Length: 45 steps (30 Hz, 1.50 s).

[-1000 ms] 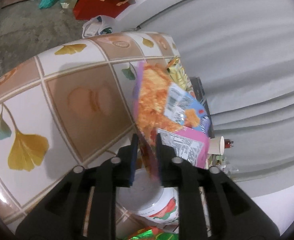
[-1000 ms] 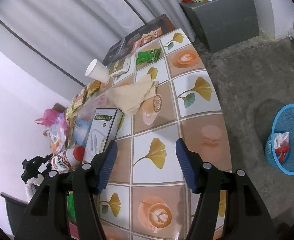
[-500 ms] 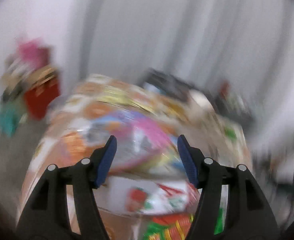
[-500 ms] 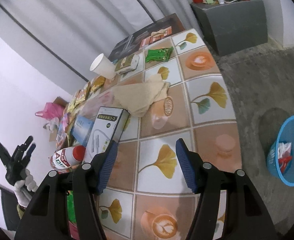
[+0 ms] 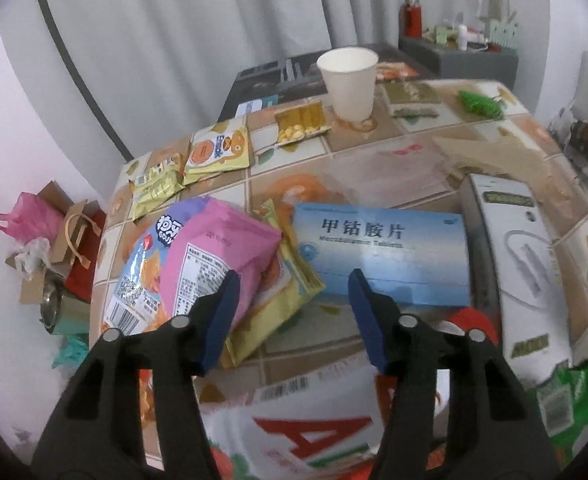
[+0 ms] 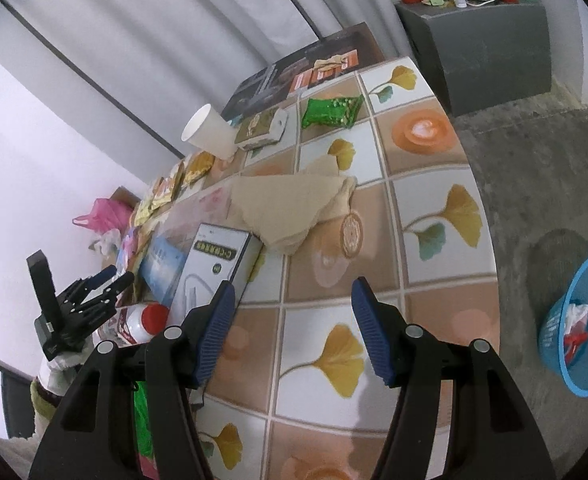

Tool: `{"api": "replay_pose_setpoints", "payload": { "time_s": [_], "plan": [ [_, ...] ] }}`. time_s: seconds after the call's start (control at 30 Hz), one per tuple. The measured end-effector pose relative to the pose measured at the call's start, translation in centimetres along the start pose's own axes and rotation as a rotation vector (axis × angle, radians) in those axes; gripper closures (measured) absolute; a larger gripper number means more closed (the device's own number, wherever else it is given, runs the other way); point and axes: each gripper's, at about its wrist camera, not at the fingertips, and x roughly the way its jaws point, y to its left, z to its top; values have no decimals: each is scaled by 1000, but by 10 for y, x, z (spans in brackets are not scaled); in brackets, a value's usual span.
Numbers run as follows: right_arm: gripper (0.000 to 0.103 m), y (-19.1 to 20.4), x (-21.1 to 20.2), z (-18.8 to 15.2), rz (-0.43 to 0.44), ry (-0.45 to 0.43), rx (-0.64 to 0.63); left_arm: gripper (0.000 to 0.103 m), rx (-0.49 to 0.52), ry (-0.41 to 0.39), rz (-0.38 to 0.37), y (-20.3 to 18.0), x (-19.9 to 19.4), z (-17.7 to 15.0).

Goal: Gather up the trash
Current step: 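Lower the chip bag onto the table and open the left tool, then grasp the tan napkin with the right tool while the left tool grasps a thin yellow snack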

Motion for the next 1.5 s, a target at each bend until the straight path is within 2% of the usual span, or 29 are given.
{"api": "replay_pose_setpoints", "payload": {
  "time_s": [0.13,0.2,0.23,0.3,0.47,0.6,0.7,0.73,0.8,0.83,0.9,0.97,1.13,1.5],
  "plan": [
    [44,8,11,14,11,0,-38,71,-2,31,0,2,12,0],
    [44,12,19,22,14,4,-66,85,-13,41,-12,4,14,-1],
    [44,15,26,28,7,9,-86,87,-16,44,-14,4,15,-1],
    [44,18,37,37,-10,23,-110,90,-29,38,-18,7,15,-2],
    [44,16,76,57,-164,41,-101,94,-59,3,-17,14,5,-4],
    [44,22,99,60,-283,25,-166,95,-121,-49,-62,26,-11,-4],
    [44,28,113,58,-340,15,-234,96,-161,-123,-107,35,-31,-3],
    [45,32,116,56,-374,11,-267,96,-169,-145,-119,37,-37,-2],
    [58,34,117,53,-415,-4,-290,97,-191,-186,-138,41,-47,-1],
    [62,34,116,51,-416,-8,-291,97,-207,-205,-147,45,-52,0],
    [85,31,113,49,-405,-10,-268,97,-240,-239,-177,50,-60,1],
    [97,26,110,48,-369,-3,-229,97,-283,-280,-224,57,-71,3],
    [99,25,87,41,-336,-49,-175,97,-333,-367,-278,63,-95,4],
    [99,46,-15,43,-132,-238,-97,97,-375,-485,-360,58,-136,4]
  ]
}}
